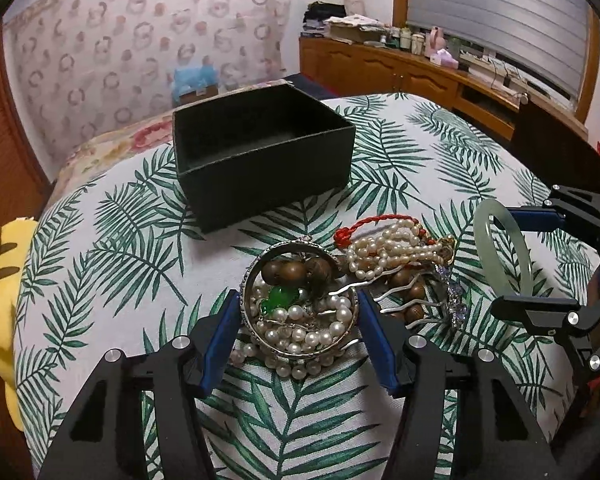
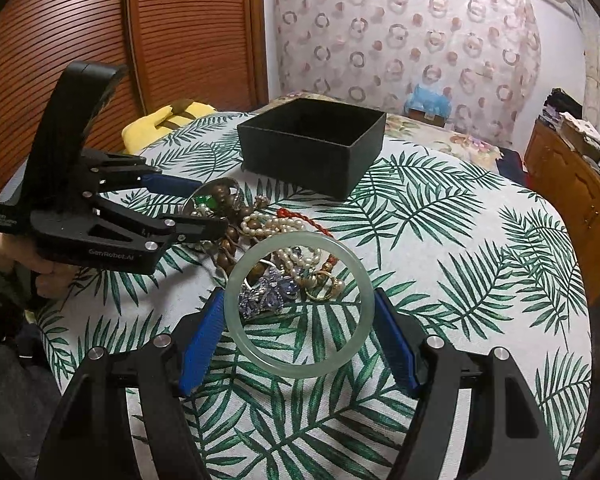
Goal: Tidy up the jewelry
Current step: 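Lower both bangles into the black box and open both tools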
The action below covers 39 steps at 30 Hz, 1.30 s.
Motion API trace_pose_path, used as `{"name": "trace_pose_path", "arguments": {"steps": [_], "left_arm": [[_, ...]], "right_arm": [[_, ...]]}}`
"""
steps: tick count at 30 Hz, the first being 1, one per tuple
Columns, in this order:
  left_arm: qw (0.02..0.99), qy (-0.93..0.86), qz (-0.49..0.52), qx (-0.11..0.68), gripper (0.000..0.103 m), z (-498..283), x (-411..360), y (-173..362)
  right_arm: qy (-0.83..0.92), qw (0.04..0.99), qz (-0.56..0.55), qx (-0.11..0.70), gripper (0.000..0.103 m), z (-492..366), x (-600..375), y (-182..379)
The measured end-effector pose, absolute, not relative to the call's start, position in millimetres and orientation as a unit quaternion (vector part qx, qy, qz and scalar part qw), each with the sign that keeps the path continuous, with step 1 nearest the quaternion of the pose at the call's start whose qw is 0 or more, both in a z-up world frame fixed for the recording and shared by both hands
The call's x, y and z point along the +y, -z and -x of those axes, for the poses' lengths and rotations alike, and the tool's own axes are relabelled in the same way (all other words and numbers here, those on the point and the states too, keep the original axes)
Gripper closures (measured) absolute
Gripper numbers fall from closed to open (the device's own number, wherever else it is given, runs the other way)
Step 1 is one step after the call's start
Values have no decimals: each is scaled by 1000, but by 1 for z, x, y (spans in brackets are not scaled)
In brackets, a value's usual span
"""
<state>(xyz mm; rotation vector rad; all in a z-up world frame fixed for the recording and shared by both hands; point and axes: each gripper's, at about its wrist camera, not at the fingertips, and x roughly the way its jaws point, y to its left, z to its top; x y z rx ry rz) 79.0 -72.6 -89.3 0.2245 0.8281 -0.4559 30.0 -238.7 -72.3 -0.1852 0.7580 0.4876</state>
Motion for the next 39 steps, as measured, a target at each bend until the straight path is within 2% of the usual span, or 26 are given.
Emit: {"name": "trace_pose_path", "arguments": {"steps": [9, 20, 34, 35, 37, 39], "left_arm": [[903, 217, -76, 363, 47, -77, -64, 62], [917, 197, -55, 344, 47, -133, -63, 34], [910, 190, -61, 362, 47, -197, -79, 39], [911, 189, -61, 362, 47, -198, -80, 39], [913, 188, -58, 357, 37, -199, -79, 37], [916, 188, -50, 350, 35, -198, -75, 32]], "right_arm": [[-233, 901, 88, 356, 29, -39, -241, 62], [-231, 909, 93, 334, 29, -82, -247, 35], [-245, 905, 108, 331, 29, -151, -246, 22], [-246, 904, 109, 331, 29, -155, -245, 22], [-249, 903, 115, 331, 29, -162, -242, 21], [-251, 902, 118, 331, 29, -167, -239, 21]]}}
